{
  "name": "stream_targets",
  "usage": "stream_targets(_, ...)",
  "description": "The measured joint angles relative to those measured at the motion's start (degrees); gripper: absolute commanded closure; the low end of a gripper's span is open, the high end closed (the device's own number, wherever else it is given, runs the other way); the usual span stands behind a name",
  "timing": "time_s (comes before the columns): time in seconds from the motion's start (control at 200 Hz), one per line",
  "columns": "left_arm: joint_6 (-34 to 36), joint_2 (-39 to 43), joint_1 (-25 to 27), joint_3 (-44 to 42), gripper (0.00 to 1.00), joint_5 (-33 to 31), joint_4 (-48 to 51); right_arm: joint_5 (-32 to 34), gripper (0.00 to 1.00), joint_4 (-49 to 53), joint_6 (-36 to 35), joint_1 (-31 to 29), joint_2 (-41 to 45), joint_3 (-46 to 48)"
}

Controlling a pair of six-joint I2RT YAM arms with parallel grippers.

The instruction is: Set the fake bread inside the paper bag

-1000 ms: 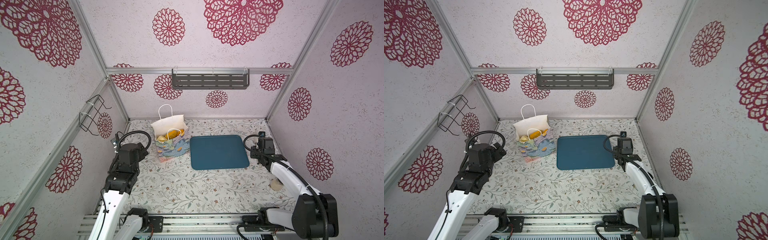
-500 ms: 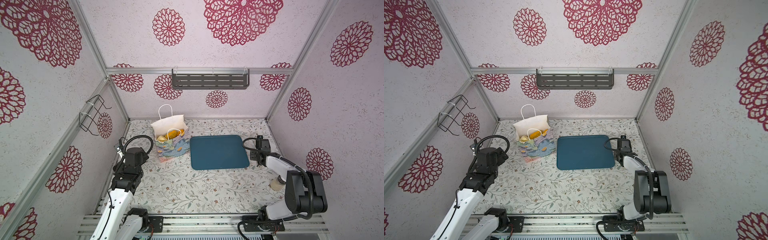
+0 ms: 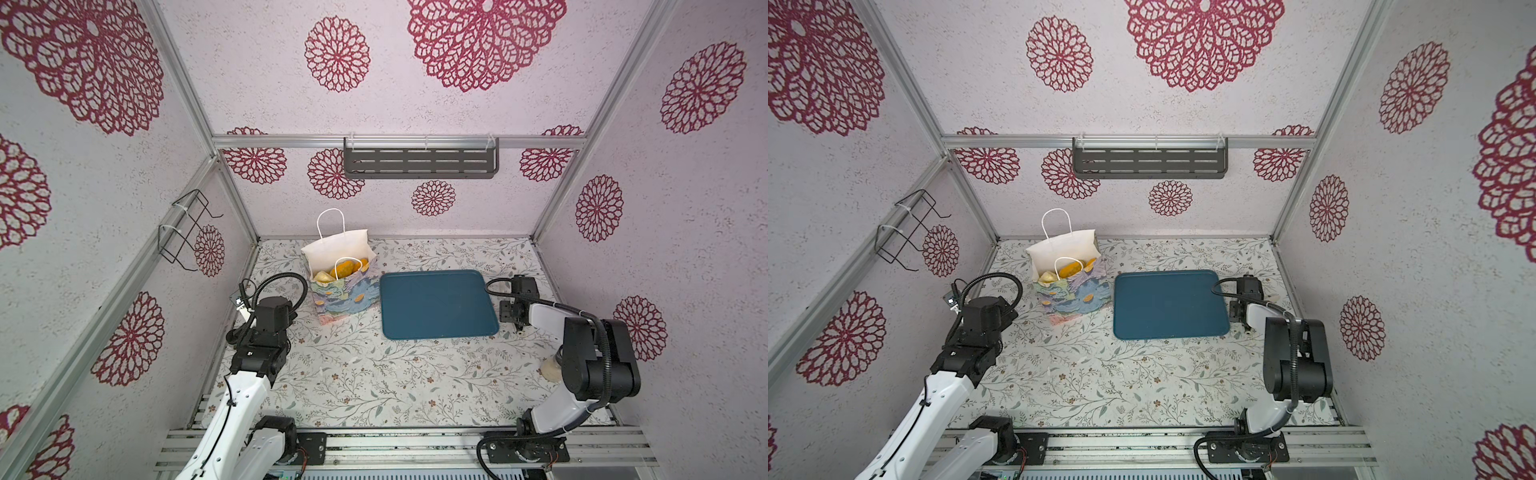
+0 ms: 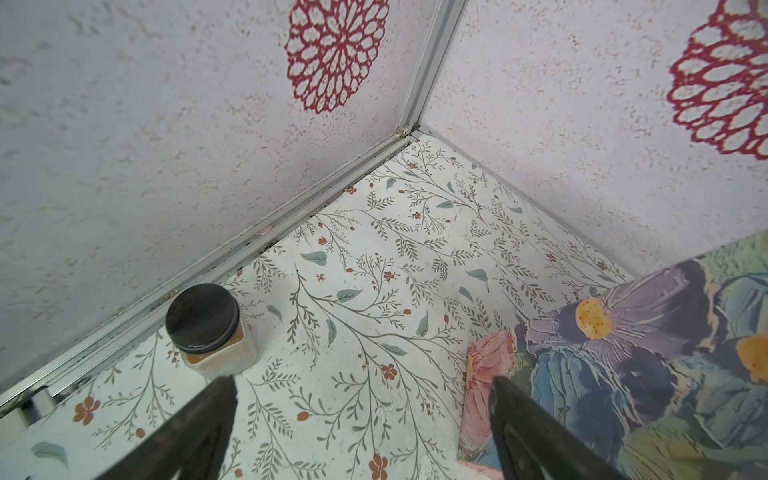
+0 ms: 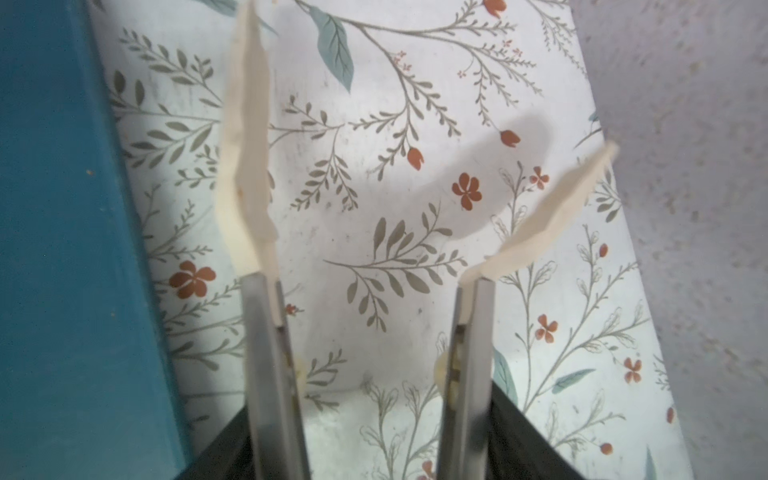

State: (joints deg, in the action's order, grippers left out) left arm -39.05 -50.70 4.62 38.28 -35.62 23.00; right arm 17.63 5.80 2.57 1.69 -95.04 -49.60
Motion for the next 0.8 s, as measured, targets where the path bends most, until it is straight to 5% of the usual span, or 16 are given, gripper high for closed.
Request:
stream_targets(0.195,0.8,-3.7,-4.8,0.0,0.03,0.1,-2.8,-0.1,0.01,1.3,1.7,0.4,1.2,0.0)
stream_targets(0.545,3.6,-4.7,-8.3,-4.7,0.03,0.7,-11.2,-5.0,0.01,0.6,5.1,0.5,17.6,3.5)
stream_targets(0.801,9.0,-6.8,-10.0,-10.0,0.03,2.5,-22.4,-9.2,0.01,-6.2,7.9,0.5,26.6,14.9)
